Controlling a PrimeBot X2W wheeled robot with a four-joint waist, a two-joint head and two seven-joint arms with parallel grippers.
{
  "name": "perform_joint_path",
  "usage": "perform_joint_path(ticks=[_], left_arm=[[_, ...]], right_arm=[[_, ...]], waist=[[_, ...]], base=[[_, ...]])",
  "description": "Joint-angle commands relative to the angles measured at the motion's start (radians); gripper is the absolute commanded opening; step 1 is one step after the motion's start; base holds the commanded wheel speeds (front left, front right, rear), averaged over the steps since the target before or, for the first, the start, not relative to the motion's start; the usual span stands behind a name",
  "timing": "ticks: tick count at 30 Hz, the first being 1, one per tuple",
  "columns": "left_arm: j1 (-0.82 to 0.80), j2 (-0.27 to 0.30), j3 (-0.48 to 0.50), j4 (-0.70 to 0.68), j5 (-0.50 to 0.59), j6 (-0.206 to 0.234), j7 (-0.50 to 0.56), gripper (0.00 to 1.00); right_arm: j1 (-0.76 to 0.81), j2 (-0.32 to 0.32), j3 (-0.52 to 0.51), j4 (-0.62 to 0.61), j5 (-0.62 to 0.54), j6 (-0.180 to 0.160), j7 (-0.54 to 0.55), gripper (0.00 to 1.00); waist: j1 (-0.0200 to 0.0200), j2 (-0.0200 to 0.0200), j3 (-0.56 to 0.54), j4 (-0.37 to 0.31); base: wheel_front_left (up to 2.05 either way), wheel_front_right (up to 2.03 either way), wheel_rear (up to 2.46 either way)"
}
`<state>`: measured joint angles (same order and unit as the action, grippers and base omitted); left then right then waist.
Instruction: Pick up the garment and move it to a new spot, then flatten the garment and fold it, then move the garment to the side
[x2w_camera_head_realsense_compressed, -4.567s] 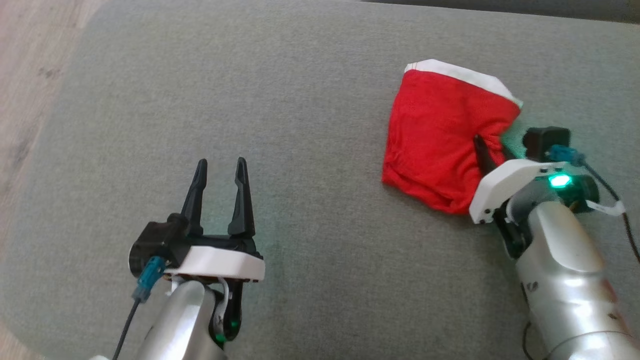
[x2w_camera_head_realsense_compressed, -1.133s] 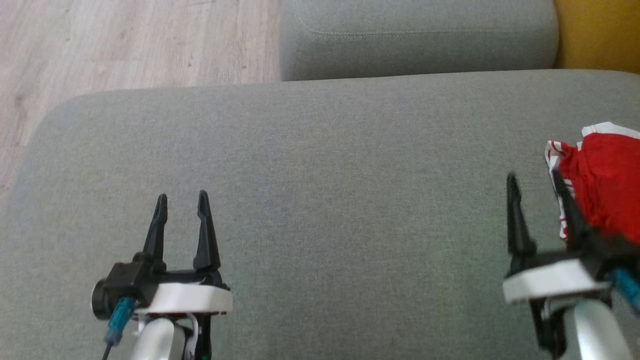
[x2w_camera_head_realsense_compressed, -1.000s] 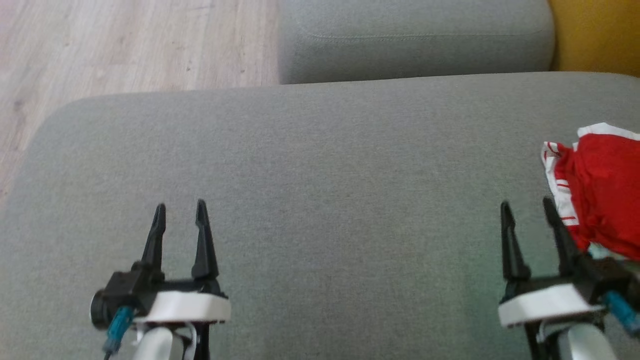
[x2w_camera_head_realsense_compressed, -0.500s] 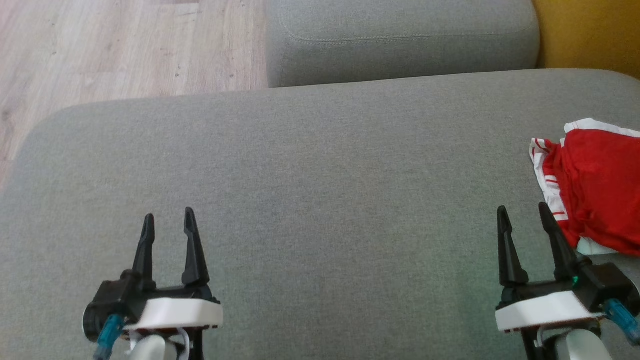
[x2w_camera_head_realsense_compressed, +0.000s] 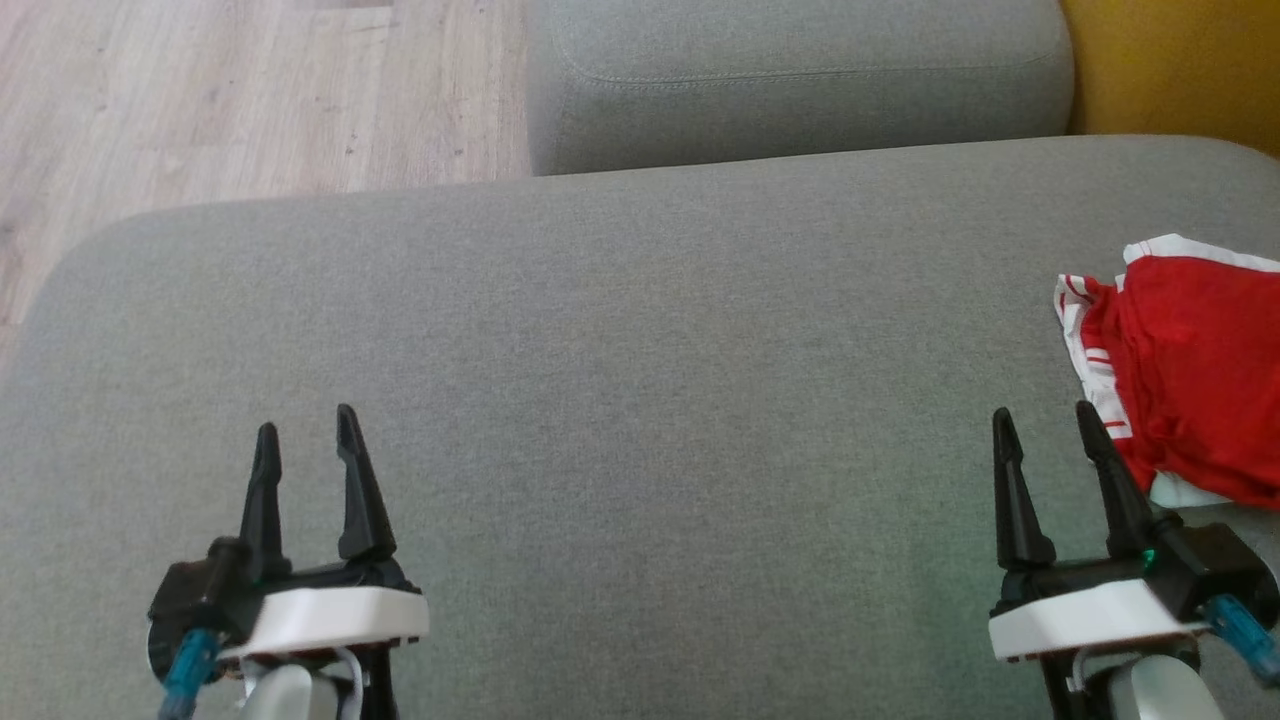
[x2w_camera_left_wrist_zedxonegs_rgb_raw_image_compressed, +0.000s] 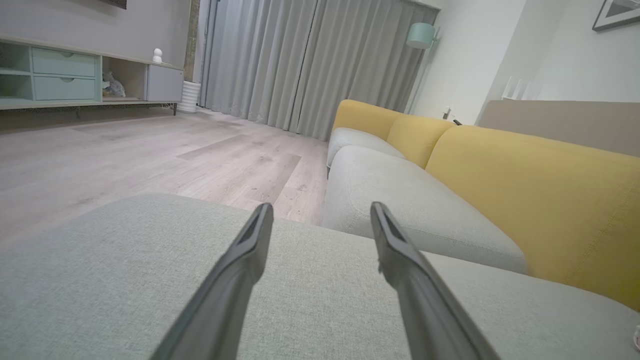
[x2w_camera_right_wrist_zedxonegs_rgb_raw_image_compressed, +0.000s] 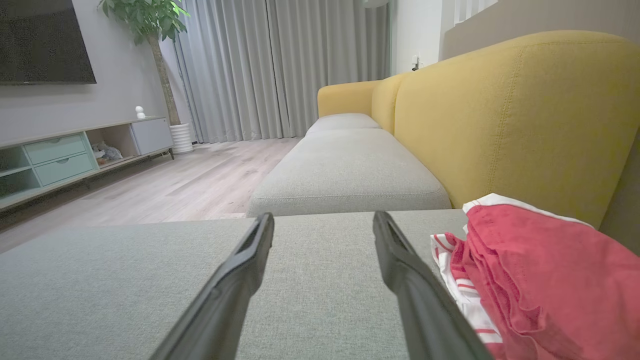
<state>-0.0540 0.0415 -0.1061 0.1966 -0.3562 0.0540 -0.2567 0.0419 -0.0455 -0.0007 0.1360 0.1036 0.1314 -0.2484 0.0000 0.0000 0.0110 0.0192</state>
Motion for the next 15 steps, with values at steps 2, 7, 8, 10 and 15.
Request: perform_joint_path(ticks=[2, 7, 8, 10, 15], left_arm=[[-0.022, 0.009, 0.037, -0.033, -0.021, 0.008, -0.005, 1.0], [-0.02, 0.009, 0.037, -0.045, -0.082, -0.002, -0.005, 0.0], [0.003, 0.0, 0.003, -0.002, -0.087, -0.002, 0.0, 0.0], [0.008, -0.002, 0.002, 0.026, -0.09, -0.002, 0.003, 0.0], [0.005, -0.002, 0.012, 0.028, -0.137, -0.01, 0.018, 0.0]], right_arm=[[-0.048, -0.005, 0.029, -0.034, -0.01, -0.001, -0.013, 1.0], [-0.048, -0.005, 0.03, -0.029, -0.013, -0.001, -0.013, 0.0], [-0.007, 0.0, 0.002, 0.009, -0.008, 0.0, -0.001, 0.0], [0.0, 0.001, 0.004, 0.035, -0.005, 0.0, 0.0, 0.0], [-0.003, -0.002, 0.004, 0.034, 0.06, 0.0, 0.01, 0.0]], waist=[[0.0, 0.0, -0.002, -0.002], [0.0, 0.0, -0.005, -0.004], [0.0, 0.0, -0.006, -0.004], [0.0, 0.0, -0.006, -0.005], [0.0, 0.0, -0.006, -0.005]], base=[[0.0, 0.0, 0.0], [0.0, 0.0, 0.0], [0.0, 0.0, 0.0], [0.0, 0.0, 0.0], [0.0, 0.0, 0.0]])
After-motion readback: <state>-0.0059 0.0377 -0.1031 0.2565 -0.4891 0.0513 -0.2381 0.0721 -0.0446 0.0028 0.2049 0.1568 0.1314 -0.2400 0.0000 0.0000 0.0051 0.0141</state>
